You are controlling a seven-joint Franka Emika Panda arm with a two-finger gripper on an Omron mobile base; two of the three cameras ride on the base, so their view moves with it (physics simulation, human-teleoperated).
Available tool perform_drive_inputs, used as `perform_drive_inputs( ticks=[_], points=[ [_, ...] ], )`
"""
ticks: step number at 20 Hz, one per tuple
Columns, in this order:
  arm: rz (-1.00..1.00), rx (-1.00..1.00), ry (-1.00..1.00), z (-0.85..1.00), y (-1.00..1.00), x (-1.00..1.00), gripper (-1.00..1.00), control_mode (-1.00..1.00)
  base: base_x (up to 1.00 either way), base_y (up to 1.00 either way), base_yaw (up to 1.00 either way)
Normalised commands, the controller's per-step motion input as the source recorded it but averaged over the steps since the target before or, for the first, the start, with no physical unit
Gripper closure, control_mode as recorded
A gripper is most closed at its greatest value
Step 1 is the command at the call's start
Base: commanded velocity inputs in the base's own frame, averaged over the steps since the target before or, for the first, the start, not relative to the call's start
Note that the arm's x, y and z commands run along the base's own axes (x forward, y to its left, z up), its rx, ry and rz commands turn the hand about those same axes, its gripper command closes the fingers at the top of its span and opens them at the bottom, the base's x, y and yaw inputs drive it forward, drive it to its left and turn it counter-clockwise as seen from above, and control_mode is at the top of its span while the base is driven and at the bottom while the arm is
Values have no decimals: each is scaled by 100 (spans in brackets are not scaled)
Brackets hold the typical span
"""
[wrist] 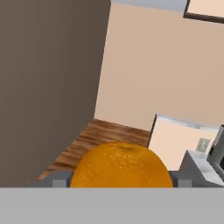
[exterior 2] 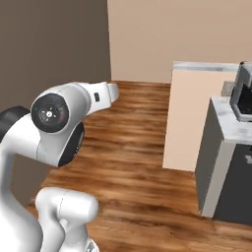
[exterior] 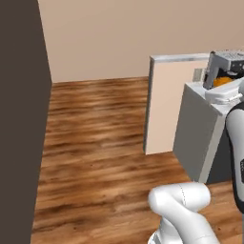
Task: Retrieve the orange and pear from the fridge and place them into the bowl on the dining table.
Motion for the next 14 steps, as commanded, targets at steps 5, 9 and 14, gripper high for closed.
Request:
perform_drive_inputs(
  ticks=[5,9,14],
  points=[
    [0,0,0,0,0,0,100,100,100,97,6],
    [0,0,0,0,0,0,100,100,100,58,-6],
    [0,0,0,0,0,0,100,100,100,21,-18]
  ],
)
